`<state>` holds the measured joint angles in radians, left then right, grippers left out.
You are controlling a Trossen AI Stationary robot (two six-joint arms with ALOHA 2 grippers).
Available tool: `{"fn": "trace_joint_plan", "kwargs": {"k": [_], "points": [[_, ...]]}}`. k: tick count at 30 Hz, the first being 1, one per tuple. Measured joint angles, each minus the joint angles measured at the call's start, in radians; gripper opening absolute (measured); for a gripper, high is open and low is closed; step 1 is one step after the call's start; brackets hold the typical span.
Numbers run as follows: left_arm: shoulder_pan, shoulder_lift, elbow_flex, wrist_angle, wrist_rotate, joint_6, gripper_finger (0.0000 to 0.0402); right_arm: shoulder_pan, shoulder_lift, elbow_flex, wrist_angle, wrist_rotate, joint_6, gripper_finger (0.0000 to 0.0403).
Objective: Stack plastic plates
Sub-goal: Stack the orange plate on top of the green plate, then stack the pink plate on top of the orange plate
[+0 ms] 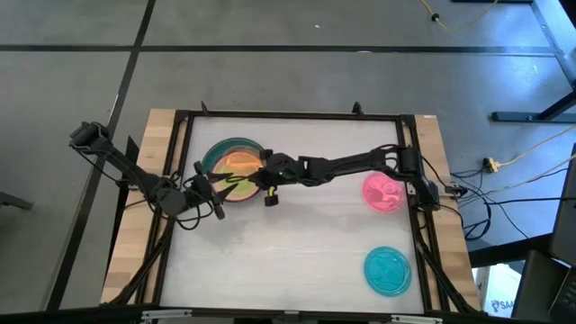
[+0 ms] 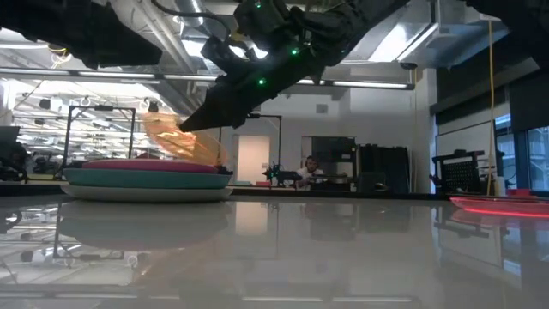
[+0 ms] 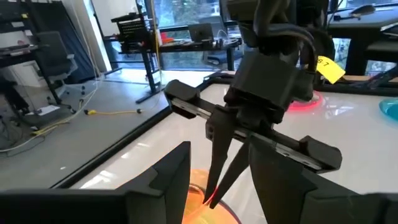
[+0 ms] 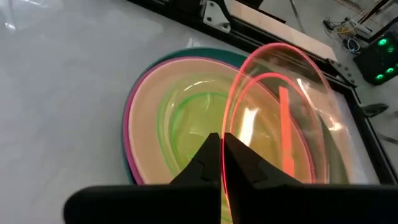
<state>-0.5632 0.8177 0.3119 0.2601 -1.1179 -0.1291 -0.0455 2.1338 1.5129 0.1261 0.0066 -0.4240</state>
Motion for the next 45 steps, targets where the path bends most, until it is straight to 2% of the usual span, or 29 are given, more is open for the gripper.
{"fn": "trace_joint_plan", "kwargs": {"k": [6, 9, 20, 23, 29, 32, 35, 40, 45], "points": [[0.000, 0.000, 0.000, -0.009, 0.012, -0.003, 0.0157, 0.000, 0.029, 0.000, 0.104, -0.088, 0.019, 0.0001], [0.000, 0.000, 0.000, -0.024, 0.020, -0.025, 0.0157, 0.000, 0.063, -0.001, 0.152, -0.096, 0.035, 0.0001], [0.000, 0.000, 0.000, -0.033, 0.020, -0.026, 0.0157, 0.000, 0.076, -0.001, 0.126, -0.095, 0.139, 0.0002], [0.000, 0.000, 0.000, -0.033, 0.020, -0.026, 0.0157, -0.001, 0.076, -0.001, 0.126, -0.095, 0.164, 0.0020], [0.000, 0.000, 0.000, -0.035, 0.021, -0.026, 0.0157, 0.007, 0.071, -0.001, 0.119, -0.078, 0.150, 0.0100], [0.000, 0.000, 0.000, -0.037, 0.022, -0.026, 0.0157, 0.009, 0.019, -0.002, 0.027, -0.059, 0.145, 0.0133], [0.000, 0.000, 0.000, -0.042, 0.023, -0.026, 0.0157, 0.019, -0.087, -0.001, -0.123, -0.071, 0.144, 0.0151], [0.000, 0.000, 0.000, -0.043, 0.057, -0.026, 0.0157, 0.074, -0.258, 0.001, -0.501, -0.078, 0.167, 0.0158], [0.000, 0.000, 0.000, -0.043, 0.066, -0.026, 0.0157, 0.151, -0.394, -0.023, -0.818, -0.019, 0.295, 0.0158]]}}
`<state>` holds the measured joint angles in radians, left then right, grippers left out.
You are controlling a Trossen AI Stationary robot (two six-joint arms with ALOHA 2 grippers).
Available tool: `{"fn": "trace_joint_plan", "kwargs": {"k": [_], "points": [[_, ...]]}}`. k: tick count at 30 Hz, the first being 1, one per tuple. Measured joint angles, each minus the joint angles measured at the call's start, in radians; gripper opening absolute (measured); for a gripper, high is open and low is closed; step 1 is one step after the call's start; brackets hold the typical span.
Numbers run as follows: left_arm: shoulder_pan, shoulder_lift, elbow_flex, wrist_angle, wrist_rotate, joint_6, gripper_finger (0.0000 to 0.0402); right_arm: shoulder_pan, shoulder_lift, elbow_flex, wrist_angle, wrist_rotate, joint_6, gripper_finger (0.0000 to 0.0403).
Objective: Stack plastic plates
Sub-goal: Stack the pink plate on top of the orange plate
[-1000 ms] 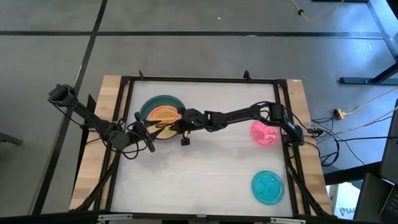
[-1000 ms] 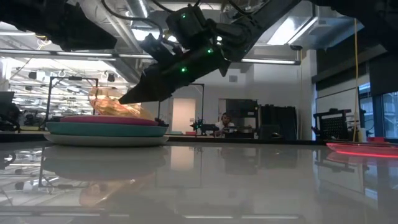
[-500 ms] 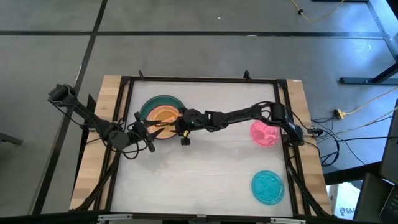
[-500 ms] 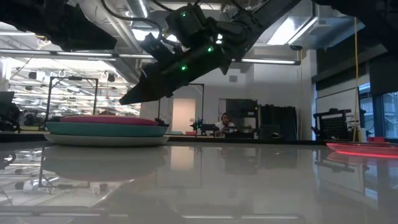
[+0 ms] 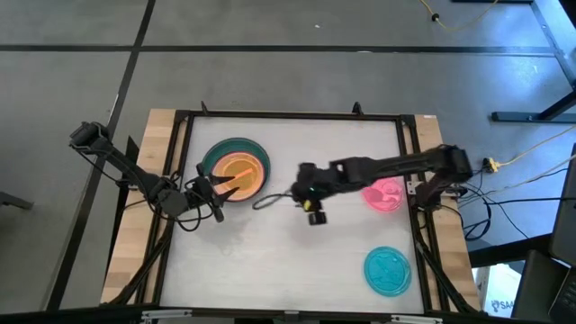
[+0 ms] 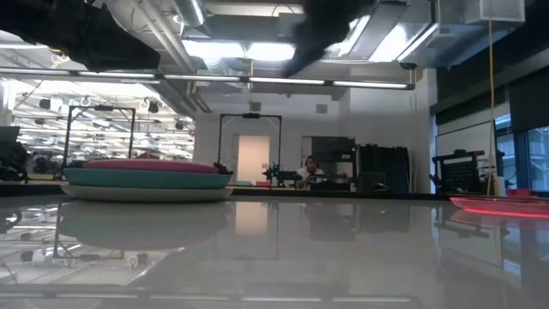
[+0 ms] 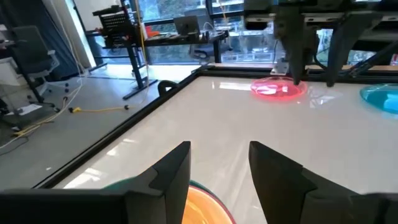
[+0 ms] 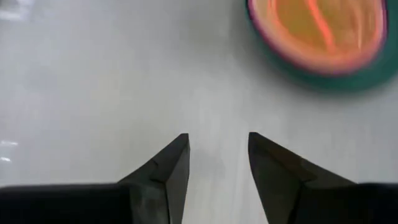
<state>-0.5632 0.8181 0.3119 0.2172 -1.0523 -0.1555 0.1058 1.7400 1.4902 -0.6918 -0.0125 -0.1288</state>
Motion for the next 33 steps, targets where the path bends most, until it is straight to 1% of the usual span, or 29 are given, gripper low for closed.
{"fn": "trace_joint_plan", "kwargs": {"k": [4, 6, 10, 15, 19, 22, 26, 29, 33], "points": [[0.000, 0.000, 0.000, 0.000, 0.017, 0.000, 0.0157, 0.072, -0.079, -0.114, -0.082, 0.129, 0.144, 0.0158], [0.000, 0.000, 0.000, 0.000, 0.024, 0.000, 0.0157, 0.104, -0.122, -0.188, -0.108, 0.177, 0.223, 0.0158], [0.000, 0.000, 0.000, 0.002, 0.024, 0.000, 0.0157, 0.150, -0.190, -0.346, -0.148, 0.232, 0.402, 0.0158], [0.000, 0.000, 0.000, 0.004, 0.025, -0.005, 0.0157, 0.184, -0.251, -0.507, -0.243, 0.221, 0.605, 0.0158], [0.000, 0.000, 0.000, 0.003, 0.025, -0.019, 0.0157, 0.198, -0.269, -0.598, -0.340, 0.215, 0.719, 0.0158], [0.000, 0.000, 0.000, 0.001, 0.025, -0.019, 0.0157, 0.196, -0.268, -0.665, -0.363, 0.182, 0.748, 0.0158], [0.000, 0.000, 0.000, 0.000, 0.026, -0.019, 0.0157, 0.195, -0.268, -0.754, -0.298, 0.150, 0.759, 0.0158], [0.000, 0.000, 0.000, 0.000, 0.026, -0.019, 0.0157, 0.195, -0.268, -0.796, -0.272, 0.154, 0.782, 0.0158], [0.000, 0.000, 0.000, 0.000, 0.026, -0.019, 0.0157, 0.196, -0.271, -0.818, -0.259, 0.175, 0.786, 0.0152]]}}
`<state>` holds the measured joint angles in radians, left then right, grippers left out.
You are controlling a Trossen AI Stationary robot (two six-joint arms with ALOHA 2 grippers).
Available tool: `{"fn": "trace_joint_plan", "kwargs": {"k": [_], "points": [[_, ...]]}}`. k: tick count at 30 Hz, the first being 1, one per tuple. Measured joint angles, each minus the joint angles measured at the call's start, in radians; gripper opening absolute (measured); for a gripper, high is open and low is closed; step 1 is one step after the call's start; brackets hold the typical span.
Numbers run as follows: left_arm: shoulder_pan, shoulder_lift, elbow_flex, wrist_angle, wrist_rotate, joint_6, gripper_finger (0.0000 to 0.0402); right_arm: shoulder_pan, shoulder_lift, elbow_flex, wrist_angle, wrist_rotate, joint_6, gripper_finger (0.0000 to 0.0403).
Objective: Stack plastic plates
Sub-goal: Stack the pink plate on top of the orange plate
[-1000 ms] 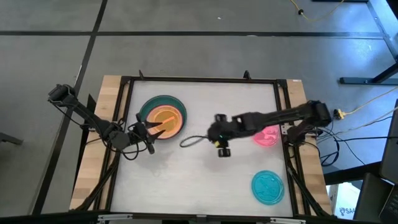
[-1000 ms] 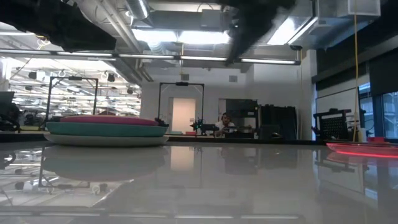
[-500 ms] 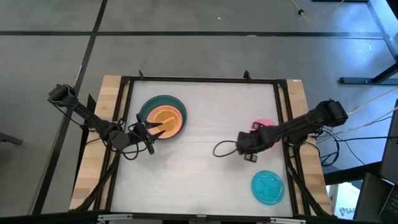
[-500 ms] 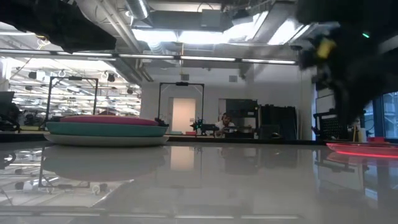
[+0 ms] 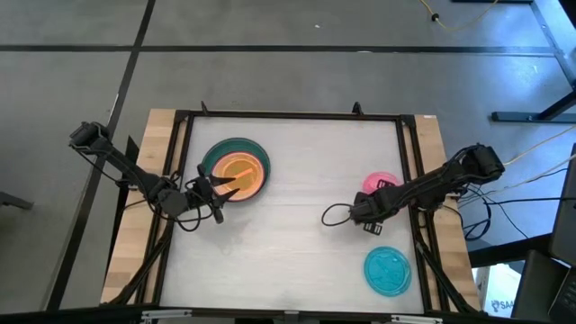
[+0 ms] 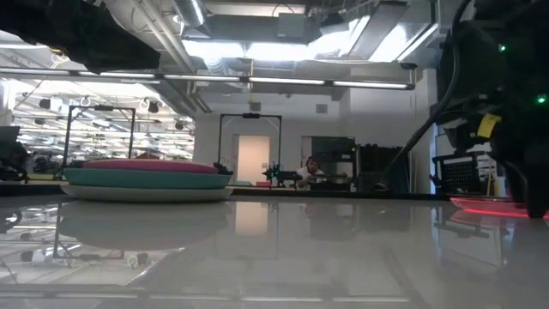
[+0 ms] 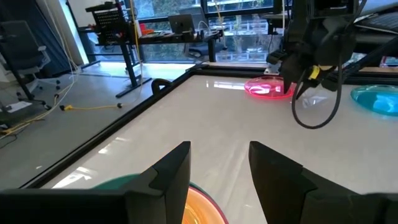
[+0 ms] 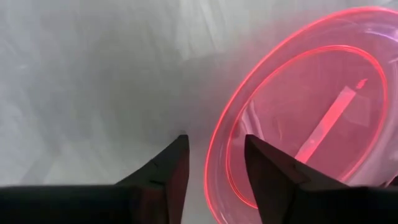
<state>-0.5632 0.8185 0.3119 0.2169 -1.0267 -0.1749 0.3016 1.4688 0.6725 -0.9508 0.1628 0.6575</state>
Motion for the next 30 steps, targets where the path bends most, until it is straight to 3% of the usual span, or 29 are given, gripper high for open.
{"fn": "trace_joint_plan", "kwargs": {"k": [8, 14, 19, 25, 30], "points": [[0.000, 0.000, 0.000, 0.000, 0.000, 0.000, 0.0157, 0.000, 0.002, -0.002, 0.017, 0.003, -0.018, 0.0068], [0.000, 0.000, 0.000, 0.000, 0.000, -0.002, 0.0157, -0.001, 0.003, -0.005, 0.020, 0.022, -0.122, 0.0009], [0.000, 0.000, 0.000, 0.000, 0.010, -0.002, 0.0157, -0.001, 0.004, 0.000, 0.041, 0.041, -0.195, 0.0007], [0.000, 0.000, 0.000, 0.009, 0.139, -0.002, 0.0157, -0.001, 0.006, 0.079, 0.092, 0.062, -0.283, 0.0003], [0.004, 0.011, 0.000, 0.009, 0.210, -0.001, 0.0157, 0.000, 0.008, 0.115, 0.322, 0.061, -0.460, 0.0001]]}}
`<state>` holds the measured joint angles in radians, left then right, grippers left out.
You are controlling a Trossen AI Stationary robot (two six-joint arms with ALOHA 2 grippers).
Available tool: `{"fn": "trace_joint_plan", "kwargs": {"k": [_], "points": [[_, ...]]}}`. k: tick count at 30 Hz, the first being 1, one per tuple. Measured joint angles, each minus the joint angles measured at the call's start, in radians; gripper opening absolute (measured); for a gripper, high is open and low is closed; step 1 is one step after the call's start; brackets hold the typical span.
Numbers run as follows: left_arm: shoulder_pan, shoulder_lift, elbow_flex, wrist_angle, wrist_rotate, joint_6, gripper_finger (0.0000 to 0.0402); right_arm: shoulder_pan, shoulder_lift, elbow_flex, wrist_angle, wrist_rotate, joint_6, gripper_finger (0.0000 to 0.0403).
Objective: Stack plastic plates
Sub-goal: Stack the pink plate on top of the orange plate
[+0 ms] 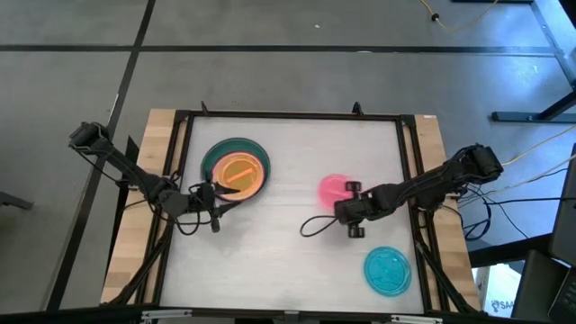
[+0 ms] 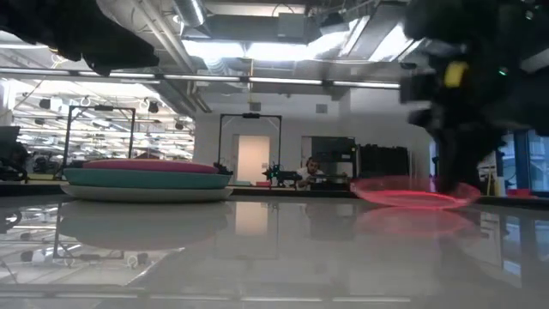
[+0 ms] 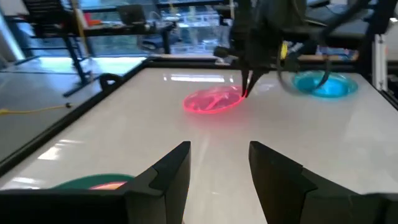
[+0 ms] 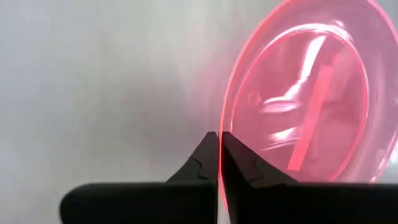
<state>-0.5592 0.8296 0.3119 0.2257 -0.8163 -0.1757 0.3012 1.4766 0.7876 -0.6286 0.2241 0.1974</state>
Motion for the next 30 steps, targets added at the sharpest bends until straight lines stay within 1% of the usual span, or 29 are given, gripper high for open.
{"fn": "trace_joint_plan", "kwargs": {"k": [2, 6, 11, 15, 20, 23, 27, 30], "points": [[0.011, 0.014, 0.000, 0.001, 0.020, 0.001, 0.0157, 0.000, 0.010, 0.009, 0.121, -0.008, -0.050, 0.0002], [0.049, 0.063, 0.000, 0.011, 0.063, 0.001, 0.0157, 0.001, 0.063, 0.040, 0.254, -0.021, -0.137, 0.0001], [0.112, 0.133, 0.000, 0.075, 0.188, 0.002, 0.0157, 0.001, 0.152, 0.084, 0.369, -0.077, -0.207, 0.0001], [0.160, 0.184, 0.000, 0.167, 0.279, 0.000, 0.0157, 0.000, 0.213, 0.085, 0.502, -0.123, -0.180, 0.0003], [0.217, 0.248, 0.000, 0.259, 0.382, 0.002, 0.0157, -0.001, 0.272, 0.086, 0.603, -0.111, -0.106, 0.0009], [0.250, 0.297, 0.000, 0.296, 0.439, 0.001, 0.0157, 0.000, 0.277, 0.086, 0.626, -0.112, -0.103, 0.0037], [0.284, 0.350, 0.000, 0.366, 0.537, -0.003, 0.0157, 0.001, 0.275, 0.086, 0.680, -0.113, -0.126, 0.0096], [0.298, 0.382, 0.019, 0.371, 0.557, 0.016, 0.0157, 0.000, 0.269, 0.086, 0.687, -0.140, -0.137, 0.0135]]}}
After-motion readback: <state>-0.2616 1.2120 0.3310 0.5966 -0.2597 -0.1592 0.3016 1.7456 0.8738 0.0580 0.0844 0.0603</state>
